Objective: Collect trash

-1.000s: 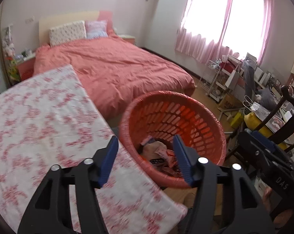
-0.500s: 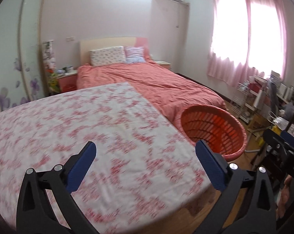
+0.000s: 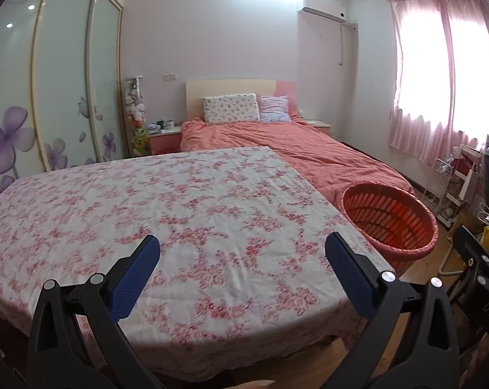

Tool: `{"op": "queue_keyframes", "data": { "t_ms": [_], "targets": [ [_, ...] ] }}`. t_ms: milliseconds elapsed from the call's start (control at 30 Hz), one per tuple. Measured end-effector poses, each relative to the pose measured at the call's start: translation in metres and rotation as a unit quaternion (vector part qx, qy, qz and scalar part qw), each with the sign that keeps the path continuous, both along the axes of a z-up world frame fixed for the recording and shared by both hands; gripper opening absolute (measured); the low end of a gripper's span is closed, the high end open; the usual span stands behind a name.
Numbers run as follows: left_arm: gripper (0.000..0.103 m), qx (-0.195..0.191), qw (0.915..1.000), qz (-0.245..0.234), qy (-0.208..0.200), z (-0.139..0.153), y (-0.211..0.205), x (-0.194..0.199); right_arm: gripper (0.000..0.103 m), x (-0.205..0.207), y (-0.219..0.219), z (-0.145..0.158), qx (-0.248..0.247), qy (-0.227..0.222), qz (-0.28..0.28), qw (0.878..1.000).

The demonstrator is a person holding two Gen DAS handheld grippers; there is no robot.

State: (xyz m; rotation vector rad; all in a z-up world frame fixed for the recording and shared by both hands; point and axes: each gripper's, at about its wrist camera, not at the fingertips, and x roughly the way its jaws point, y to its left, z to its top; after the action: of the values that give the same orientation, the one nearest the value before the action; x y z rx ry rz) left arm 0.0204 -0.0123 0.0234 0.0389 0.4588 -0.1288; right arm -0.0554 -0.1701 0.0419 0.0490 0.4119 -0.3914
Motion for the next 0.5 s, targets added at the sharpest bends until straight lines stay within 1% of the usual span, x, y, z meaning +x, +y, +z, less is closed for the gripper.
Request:
{"op": "queue_keyframes", "data": {
  "t_ms": [200,500],
  "targets": [
    [0.100,-0.009,0.9998,0.017,0.009,-0.008,0.009,-0.010,0.098,-0.002,0.006,-0.006,-0.003,0.013,-0.009,1.000],
    [0.100,-0.013,0.9995,0.022,0.020,-0.014,0.010,-0.015,0.098,0.001,0.007,-0.014,-0.005,0.034,-0.030,0.999]
  ]
}}
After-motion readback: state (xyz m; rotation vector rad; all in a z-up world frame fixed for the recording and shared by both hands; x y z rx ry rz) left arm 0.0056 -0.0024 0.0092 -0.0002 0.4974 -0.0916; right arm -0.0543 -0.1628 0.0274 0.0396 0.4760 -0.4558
